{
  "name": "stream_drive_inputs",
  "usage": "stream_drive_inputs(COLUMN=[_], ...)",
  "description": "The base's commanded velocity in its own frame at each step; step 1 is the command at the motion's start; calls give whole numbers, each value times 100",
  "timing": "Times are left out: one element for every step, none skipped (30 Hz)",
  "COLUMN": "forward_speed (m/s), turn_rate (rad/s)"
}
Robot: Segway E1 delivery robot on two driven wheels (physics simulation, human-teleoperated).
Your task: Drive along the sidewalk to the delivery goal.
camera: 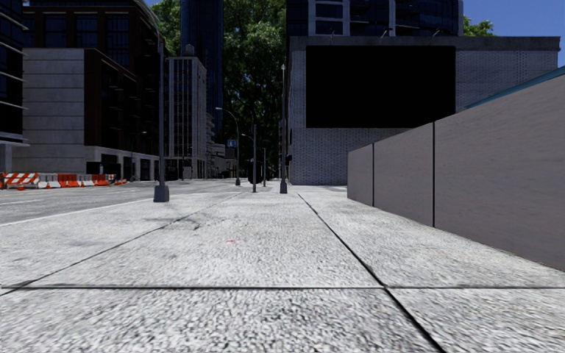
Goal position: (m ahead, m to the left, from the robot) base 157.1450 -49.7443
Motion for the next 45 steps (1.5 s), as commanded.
stream_drive_inputs(forward_speed=[192, 192, 192, 192, 192, 192, 192, 192, 192, 192, 192, 192, 192, 192, 192, 192, 192, 192, 192, 192, 192, 192, 192, 192, 192, 192, 192, 192, 192, 192, 192, 192, 192, 192, 192, 192, 192, 192, 192, 192, 192, 192, 192, 192, 192], turn_rate=[0, 0, 0, 0, 0, 0, 0, 0, 0, 0, 0, 0, 0, 0, 0, 0, 0, 0, 0, 0, 0, 0, 0, 0, 0, 0, 0, 0, 0, 0, 0, 0, 0, 0, 0, 0, 0, 0, 0, 0, 0, 0, 0, 0, 0])
